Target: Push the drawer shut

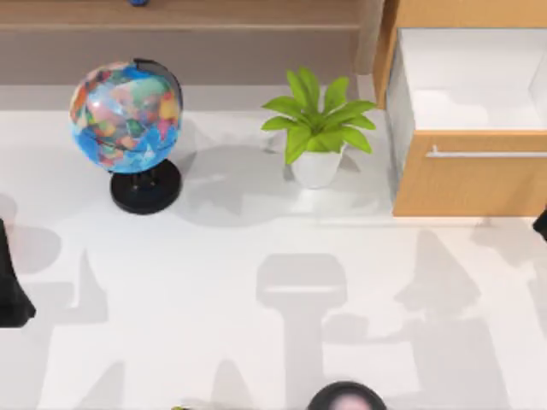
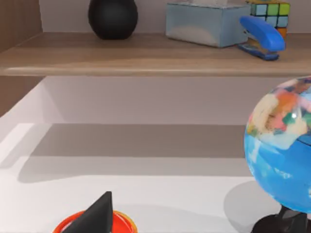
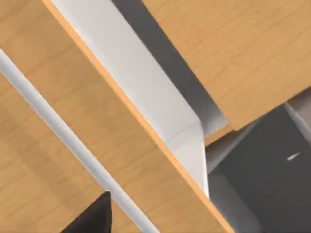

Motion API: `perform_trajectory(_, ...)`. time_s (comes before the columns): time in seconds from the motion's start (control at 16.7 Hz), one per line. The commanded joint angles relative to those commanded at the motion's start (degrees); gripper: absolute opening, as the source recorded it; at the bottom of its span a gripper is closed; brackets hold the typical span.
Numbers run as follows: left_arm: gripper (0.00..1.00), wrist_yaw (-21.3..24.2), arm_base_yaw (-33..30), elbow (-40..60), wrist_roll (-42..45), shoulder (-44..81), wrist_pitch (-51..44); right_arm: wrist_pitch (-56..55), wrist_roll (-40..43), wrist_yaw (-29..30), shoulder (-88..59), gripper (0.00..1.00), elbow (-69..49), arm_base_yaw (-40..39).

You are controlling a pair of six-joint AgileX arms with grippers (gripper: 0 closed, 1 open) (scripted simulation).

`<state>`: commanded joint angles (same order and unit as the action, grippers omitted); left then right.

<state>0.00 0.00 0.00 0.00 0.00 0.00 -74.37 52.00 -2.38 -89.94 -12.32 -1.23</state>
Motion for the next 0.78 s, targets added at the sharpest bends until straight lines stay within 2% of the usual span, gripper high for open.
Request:
perform_trajectory(0.42, 1.00, 0.0, 0.0, 0.0, 0.0, 0.0, 0.0, -20.2, 28.1, 18.2, -17.8, 1.00, 0.7, -14.6)
perform_trajectory(0.6, 1.00, 0.0, 0.0, 0.0, 0.0, 0.0, 0.0, -25.0, 35.1, 22.8, -22.1, 1.00, 0.2, -17.8)
perform_trajectory(0.78, 1.00, 0.0, 0.0, 0.0, 0.0, 0.0, 0.0, -26.3, 37.1, 24.1, -23.4, 1.00, 0.0, -18.6)
